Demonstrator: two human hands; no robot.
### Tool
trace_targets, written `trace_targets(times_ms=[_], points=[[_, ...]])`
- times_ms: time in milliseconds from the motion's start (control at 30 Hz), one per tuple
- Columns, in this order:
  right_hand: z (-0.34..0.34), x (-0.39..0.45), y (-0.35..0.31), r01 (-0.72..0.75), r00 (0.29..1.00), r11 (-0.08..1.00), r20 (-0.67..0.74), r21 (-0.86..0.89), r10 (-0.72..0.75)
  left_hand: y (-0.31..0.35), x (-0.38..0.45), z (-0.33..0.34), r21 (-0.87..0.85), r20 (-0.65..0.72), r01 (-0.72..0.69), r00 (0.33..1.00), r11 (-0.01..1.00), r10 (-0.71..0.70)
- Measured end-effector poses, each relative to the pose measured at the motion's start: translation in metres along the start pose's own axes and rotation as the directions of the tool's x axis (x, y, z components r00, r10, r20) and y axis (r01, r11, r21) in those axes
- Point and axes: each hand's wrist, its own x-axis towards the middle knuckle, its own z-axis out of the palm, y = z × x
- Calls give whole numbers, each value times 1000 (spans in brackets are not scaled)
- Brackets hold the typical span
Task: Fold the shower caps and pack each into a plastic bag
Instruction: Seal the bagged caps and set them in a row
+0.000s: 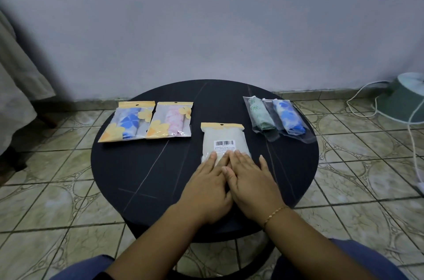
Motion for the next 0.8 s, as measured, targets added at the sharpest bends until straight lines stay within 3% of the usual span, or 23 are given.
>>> trace_targets(times_ms=[367, 500, 567, 667, 733, 800], points=[[-7, -6, -8, -164, 986, 986, 40, 14, 164, 8, -7, -5, 100, 62, 172, 982, 980, -178], [-6, -9, -2, -73, 997, 976, -17, 203, 78, 6, -9, -3, 87, 4, 178, 984, 980, -179], [-9, -9, 1, 10, 993, 899, -107, 437, 40, 3, -11, 0, 63, -83, 193, 979, 979, -188], [-17, -10, 3, 94, 968, 649, -222, 755, 118, 4, -13, 1, -26, -193, 220, 956, 975, -221], [-23, -12, 1, 133, 960, 470, -231, 872, 156, 6, -13, -2, -97, -253, 246, 931, 964, -263], [-27, -14, -1, 176, 957, 369, -246, 913, 152, 6, -13, -6, -228, -318, 269, 888, 936, -333]])
